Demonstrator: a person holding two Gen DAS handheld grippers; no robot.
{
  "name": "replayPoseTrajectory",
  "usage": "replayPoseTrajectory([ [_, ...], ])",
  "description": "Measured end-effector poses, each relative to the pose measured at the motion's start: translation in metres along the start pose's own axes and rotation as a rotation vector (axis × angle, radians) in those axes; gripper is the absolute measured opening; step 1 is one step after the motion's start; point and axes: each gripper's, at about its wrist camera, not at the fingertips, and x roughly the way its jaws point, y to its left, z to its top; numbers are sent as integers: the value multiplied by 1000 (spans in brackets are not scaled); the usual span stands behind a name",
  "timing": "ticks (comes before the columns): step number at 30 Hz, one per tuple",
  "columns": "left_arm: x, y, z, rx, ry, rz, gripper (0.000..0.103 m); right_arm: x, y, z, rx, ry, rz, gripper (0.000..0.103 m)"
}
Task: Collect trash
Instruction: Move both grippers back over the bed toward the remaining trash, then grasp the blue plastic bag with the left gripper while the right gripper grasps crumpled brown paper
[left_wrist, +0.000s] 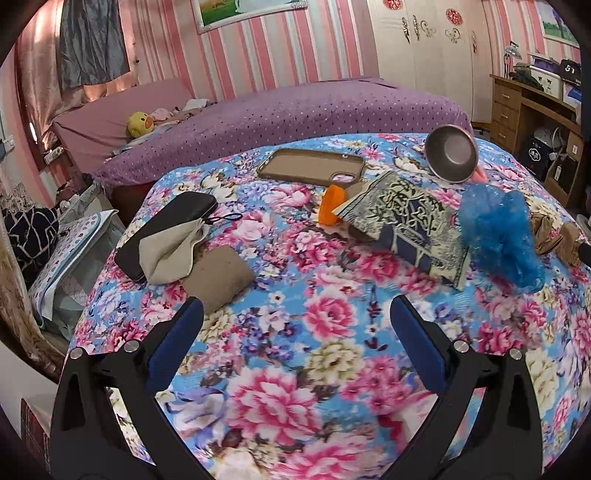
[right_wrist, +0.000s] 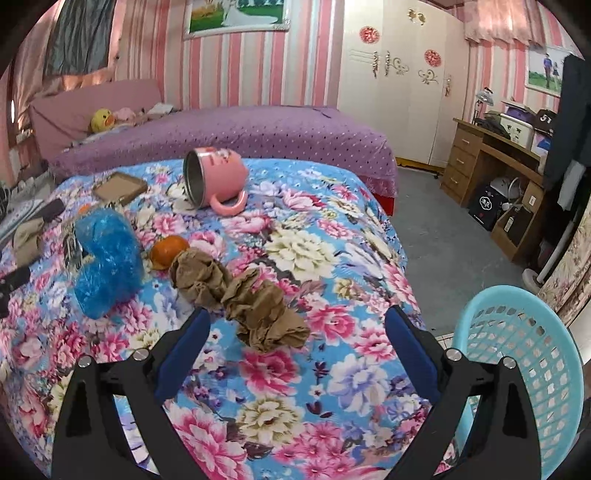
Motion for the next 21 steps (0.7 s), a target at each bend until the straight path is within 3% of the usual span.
replayPoseTrajectory([
  [3, 3, 9, -1, -7, 10, -1, 98, 7, 0, 1, 0, 30, 10, 89],
  [5, 4, 14, -1, -14, 10, 2, 98, 13, -1, 2, 6, 59, 35, 69],
  [8, 8, 18, -2, -33, 23, -12, 98, 20, -2, 2, 16, 91, 89, 49],
  [14, 11, -1, 1, -19, 31, -28, 98, 19, -2, 4, 11, 77, 140, 37],
  [21, -7, -51, 16, -2, -13, -97, 98, 3, -23, 5, 15, 18, 105, 37],
])
